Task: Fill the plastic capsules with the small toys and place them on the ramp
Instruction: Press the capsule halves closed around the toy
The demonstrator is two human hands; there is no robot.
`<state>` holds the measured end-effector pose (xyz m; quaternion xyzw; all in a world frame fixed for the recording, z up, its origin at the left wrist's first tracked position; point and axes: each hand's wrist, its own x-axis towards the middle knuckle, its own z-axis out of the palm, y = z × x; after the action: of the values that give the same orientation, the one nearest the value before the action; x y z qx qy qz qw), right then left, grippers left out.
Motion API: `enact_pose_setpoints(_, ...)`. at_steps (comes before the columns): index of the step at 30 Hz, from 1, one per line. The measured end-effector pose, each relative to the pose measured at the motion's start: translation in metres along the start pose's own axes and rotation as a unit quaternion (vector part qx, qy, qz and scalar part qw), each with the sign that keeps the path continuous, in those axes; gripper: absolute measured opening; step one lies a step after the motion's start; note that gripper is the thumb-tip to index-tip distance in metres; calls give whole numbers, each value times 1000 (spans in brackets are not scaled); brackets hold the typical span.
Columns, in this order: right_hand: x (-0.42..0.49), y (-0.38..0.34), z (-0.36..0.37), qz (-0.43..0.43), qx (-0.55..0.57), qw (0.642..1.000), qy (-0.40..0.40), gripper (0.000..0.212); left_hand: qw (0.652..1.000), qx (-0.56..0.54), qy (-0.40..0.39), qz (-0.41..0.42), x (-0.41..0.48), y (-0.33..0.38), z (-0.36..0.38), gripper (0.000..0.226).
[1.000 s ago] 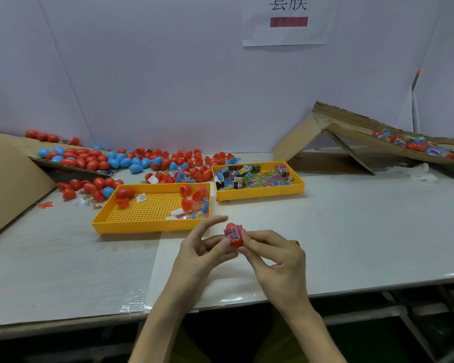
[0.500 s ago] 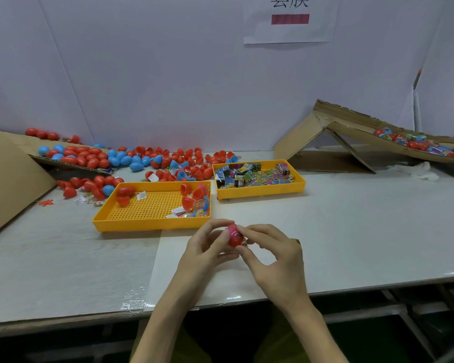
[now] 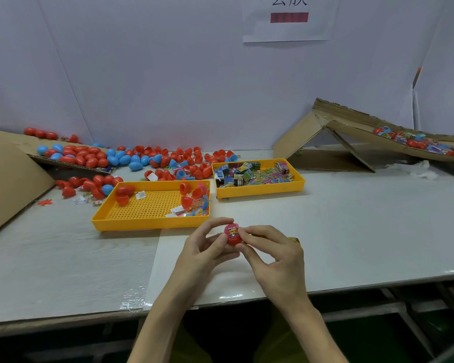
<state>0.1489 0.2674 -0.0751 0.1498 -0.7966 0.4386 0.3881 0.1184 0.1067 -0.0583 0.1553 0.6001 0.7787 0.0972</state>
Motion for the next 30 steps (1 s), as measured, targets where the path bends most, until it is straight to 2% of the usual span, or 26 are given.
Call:
enact_pose_setpoints(3,3,-3,-1,31,5,999,-7,36,1000,-20,-13,-11,2,-1,-1,32)
enact_pose_setpoints(7,5,-6,-1,55,5,998,-15,24,999,-36,-20,-26,4,-2,0,41)
enact_pose_setpoints(15,4,-5,-2,40,12,999,-11,33,999,-36,-1,-5,2,-3,-2,27)
enact_pose_setpoints(30,1,-5,-2,30,27,999,24,32,1000,7,20,22,-3,4,4,24)
